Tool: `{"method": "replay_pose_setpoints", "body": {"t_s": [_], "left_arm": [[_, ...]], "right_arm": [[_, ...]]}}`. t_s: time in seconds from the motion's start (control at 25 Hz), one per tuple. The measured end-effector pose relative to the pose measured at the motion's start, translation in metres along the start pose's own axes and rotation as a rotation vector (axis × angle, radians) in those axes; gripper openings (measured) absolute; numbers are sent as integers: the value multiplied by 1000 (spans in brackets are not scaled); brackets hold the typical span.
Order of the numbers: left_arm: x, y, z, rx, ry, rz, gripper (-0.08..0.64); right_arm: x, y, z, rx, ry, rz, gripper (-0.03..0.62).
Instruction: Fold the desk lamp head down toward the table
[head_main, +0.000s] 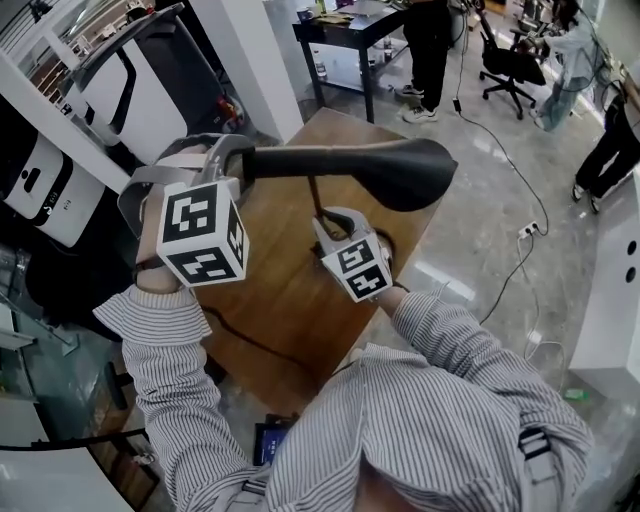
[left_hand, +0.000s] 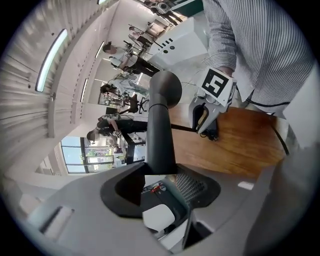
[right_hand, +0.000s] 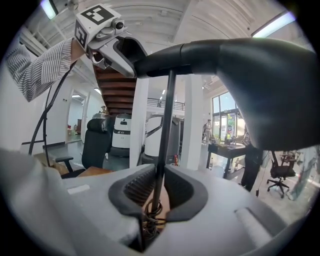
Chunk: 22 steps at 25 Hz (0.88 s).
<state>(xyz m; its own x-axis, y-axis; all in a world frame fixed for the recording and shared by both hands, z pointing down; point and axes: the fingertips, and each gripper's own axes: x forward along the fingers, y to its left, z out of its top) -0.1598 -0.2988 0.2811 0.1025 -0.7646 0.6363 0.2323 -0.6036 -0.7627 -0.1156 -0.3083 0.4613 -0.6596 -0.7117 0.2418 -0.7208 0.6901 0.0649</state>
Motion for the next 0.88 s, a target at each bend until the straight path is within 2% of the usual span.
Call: {"method": "replay_pose_setpoints", "body": {"t_s": [0.48, 0.88], "left_arm": [[-9, 13, 4, 154, 67, -62, 201], [-10, 17, 7, 201, 85, -83, 201]], "right_arm": [[1, 1, 0, 5, -12, -47, 53], [2, -1, -4, -3, -16, -85, 52]]}}
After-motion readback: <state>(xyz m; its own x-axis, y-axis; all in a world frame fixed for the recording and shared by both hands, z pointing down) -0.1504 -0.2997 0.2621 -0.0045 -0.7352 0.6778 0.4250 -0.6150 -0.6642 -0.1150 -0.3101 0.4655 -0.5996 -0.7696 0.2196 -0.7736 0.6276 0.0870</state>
